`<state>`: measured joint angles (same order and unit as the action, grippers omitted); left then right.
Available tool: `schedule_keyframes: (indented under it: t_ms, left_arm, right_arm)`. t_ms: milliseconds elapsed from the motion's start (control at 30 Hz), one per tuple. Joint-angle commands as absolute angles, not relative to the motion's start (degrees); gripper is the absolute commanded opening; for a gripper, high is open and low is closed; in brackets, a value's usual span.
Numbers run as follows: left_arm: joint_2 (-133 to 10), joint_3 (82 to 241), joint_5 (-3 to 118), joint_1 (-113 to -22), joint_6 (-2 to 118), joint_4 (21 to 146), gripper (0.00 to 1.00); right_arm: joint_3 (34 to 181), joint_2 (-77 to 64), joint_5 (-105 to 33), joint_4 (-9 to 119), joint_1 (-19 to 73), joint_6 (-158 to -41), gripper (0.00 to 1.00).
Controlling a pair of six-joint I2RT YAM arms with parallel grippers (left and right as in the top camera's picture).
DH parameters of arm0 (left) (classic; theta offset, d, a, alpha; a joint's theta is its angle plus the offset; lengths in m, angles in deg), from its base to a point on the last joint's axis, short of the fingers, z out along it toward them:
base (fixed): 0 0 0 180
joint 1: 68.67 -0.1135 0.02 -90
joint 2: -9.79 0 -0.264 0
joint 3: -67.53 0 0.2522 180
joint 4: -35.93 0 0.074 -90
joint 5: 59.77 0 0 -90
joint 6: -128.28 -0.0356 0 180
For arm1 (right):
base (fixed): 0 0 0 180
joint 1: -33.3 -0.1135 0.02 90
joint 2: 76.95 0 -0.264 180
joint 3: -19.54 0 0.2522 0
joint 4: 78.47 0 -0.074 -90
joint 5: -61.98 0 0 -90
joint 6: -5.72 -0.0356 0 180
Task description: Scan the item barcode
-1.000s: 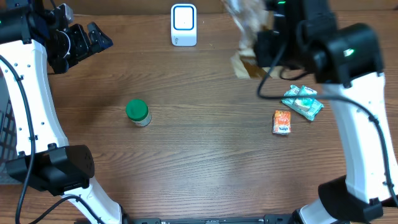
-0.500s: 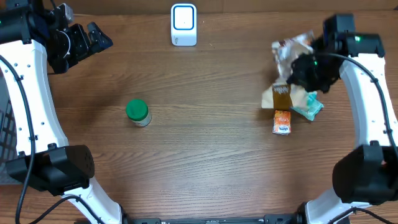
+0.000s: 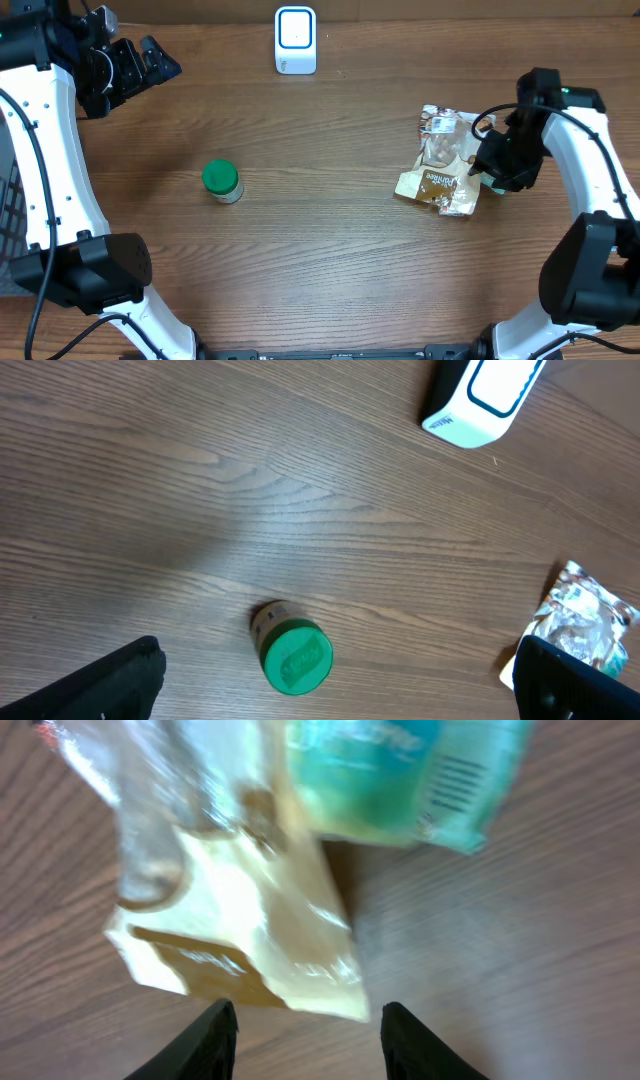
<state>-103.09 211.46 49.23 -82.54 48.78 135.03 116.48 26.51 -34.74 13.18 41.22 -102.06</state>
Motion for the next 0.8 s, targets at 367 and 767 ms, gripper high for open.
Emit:
schedule_keyframes:
  t_ms: [367, 767]
  left_arm:
    - [-102.59, 212.27, 49.1, -82.52, 48.57, 134.92, 0.99]
    - [-102.59, 212.27, 49.78, -82.52, 54.16, 133.74, 1.0]
  right_arm:
    - [133.55, 18.03, -39.75, 5.55, 40.87, -95.97, 0.51]
    - [130.01, 18.31, -41.95, 7.87, 33.39, -94.68, 0.61]
